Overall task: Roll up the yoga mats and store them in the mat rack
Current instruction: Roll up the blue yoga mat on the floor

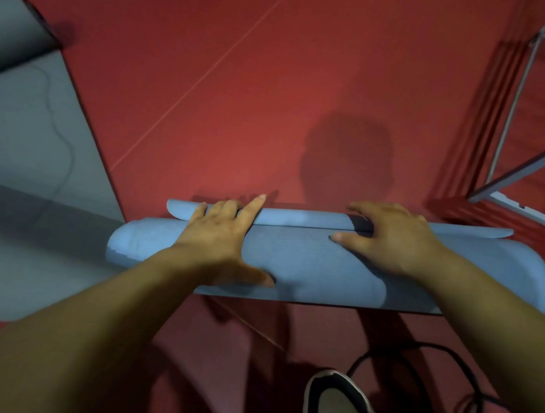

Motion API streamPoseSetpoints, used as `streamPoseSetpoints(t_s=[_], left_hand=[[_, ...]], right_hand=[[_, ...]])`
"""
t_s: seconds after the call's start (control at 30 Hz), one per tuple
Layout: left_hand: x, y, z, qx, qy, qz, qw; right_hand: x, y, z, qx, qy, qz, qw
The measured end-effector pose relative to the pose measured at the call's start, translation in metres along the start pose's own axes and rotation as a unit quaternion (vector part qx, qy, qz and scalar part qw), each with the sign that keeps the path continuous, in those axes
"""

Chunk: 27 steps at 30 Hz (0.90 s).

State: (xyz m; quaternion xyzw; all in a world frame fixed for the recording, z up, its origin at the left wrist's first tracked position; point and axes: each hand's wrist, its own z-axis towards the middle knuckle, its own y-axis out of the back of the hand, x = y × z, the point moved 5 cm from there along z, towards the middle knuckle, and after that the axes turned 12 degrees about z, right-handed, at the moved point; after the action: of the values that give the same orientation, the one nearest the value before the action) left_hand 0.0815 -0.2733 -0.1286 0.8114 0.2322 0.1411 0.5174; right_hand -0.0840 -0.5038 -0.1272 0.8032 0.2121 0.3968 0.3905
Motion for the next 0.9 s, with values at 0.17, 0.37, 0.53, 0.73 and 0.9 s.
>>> streamPoseSetpoints(t_s=[0.17,0.37,0.53,0.73,0.9], left_hand=[[0.000,0.000,0.000,0.000,0.002,-0.013,1.000],[-0.003,-0.003,0.000,0.003,-0.012,-0.008,1.000],[-0.004,0.000,0.000,0.021,-0.018,0.006,1.000],[-0.004,-0.001,0.001,0.031,-0.018,0.012,0.999],[-0.005,-0.002,-0.003,-0.005,-0.015,0.037,0.999]], right_hand=[[-0.015,0.001,0.033,0.038,-0.004,0.101,0.994],[-0.012,-0.002,0.055,0.043,0.013,0.107,0.993],[-0.011,0.001,0.062,-0.068,0.021,0.016,0.997],[0.003,0.001,0.060,-0.089,0.004,-0.036,0.995],[0.001,0.004,0.051,-0.117,0.044,0.037,0.992]])
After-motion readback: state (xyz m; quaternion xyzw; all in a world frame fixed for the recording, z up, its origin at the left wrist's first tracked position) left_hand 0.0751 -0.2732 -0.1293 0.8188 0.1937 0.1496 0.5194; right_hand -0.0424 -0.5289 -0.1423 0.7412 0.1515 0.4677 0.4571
